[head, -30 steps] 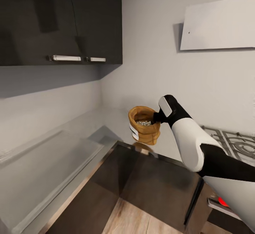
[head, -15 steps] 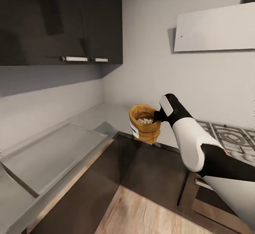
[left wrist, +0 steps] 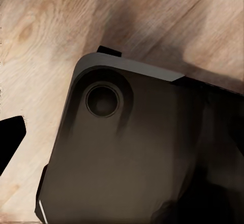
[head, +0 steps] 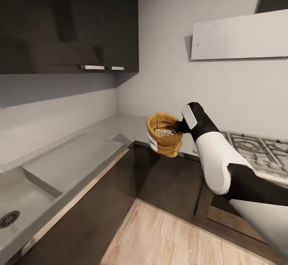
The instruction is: In the kitchen, take the popcorn bag from the countertop, put it into the microwave, and heat it until the popcorn is cooked so the cooked popcorn ends up inside the bag.
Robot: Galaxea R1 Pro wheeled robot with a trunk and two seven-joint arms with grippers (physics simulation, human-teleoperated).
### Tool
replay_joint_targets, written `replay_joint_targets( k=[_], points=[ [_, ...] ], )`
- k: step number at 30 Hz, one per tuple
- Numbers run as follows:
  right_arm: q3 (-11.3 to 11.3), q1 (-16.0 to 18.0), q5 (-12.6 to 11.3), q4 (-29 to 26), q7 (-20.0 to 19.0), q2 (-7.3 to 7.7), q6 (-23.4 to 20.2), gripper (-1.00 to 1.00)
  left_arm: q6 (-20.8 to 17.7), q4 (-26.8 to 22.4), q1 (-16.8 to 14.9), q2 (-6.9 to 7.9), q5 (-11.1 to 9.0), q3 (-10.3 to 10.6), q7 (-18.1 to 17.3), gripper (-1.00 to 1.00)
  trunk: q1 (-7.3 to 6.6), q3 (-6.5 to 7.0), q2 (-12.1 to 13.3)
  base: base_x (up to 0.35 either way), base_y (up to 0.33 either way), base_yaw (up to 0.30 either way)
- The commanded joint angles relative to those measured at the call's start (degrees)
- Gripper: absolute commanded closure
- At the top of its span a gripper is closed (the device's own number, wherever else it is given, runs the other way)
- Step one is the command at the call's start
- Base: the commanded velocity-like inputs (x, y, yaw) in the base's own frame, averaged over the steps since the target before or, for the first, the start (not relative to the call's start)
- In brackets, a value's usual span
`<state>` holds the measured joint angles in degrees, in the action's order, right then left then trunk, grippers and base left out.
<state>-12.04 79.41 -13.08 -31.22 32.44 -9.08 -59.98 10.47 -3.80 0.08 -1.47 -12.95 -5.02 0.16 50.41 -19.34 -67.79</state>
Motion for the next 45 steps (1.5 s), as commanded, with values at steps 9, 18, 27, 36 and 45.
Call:
replay_joint_targets(
  k=[9, 18, 27, 36, 45],
  points=[
    [-0.27, 0.05, -0.55, -0.06, 0.6, 0.11, -0.02, 1.0, 0.07, -0.07, 0.01, -0.02, 0.18, -0.43, 0.02, -1.0, -0.03, -0.06, -0.05, -0.35, 0.0, 0.0],
    [-0.27, 0.05, -0.61, 0.45, 0.32, 0.13, -0.02, 1.0, 0.07, -0.13, 0.01, 0.04, 0.15, -0.43, 0.02, -1.0, -0.03, -0.06, -0.05, -0.35, 0.0, 0.0],
    [-0.27, -6.67, -0.56, 0.91, 0.02, 0.33, -0.02, 1.0, -0.01, -0.15, 0.01, 0.07, 0.17, -0.43, 0.02, -1.0, -0.03, -0.06, -0.05, -0.35, 0.0, 0.0],
    [-0.27, -15.36, -0.49, 0.95, 0.07, 0.65, -0.02, 1.0, -0.01, -0.09, 0.01, 0.07, 0.2, -0.43, 0.02, -1.0, -0.03, -0.06, -0.05, -0.35, 0.0, 0.0],
    [-0.11, -20.17, -0.07, 1.1, -6.05, 4.15, 4.54, 1.0, -0.01, -0.16, 0.01, 0.22, 0.12, -0.52, 0.02, -1.0, -0.03, -0.06, -0.05, -0.318, 0.0, 0.0]
  ],
)
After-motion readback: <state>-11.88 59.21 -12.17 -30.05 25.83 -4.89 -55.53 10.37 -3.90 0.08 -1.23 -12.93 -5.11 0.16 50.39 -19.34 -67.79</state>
